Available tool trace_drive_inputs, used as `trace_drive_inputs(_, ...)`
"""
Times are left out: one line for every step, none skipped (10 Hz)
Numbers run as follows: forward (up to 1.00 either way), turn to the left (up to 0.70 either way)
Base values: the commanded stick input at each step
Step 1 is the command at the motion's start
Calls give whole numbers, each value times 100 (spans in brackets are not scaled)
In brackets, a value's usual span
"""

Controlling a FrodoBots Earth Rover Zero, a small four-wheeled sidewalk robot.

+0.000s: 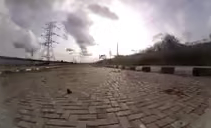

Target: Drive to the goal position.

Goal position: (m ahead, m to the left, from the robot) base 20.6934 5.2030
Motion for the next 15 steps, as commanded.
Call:
trace_drive_inputs(100, 0)
trace_drive_inputs(100, 0)
trace_drive_inputs(100, 0)
trace_drive_inputs(100, 27)
trace_drive_inputs(100, 27)
trace_drive_inputs(100, 27)
trace_drive_inputs(100, 0)
trace_drive_inputs(100, 0)
trace_drive_inputs(100, 0)
trace_drive_inputs(100, 0)
trace_drive_inputs(100, 0)
trace_drive_inputs(100, 0)
trace_drive_inputs(100, 0)
trace_drive_inputs(100, 0)
trace_drive_inputs(100, 0)
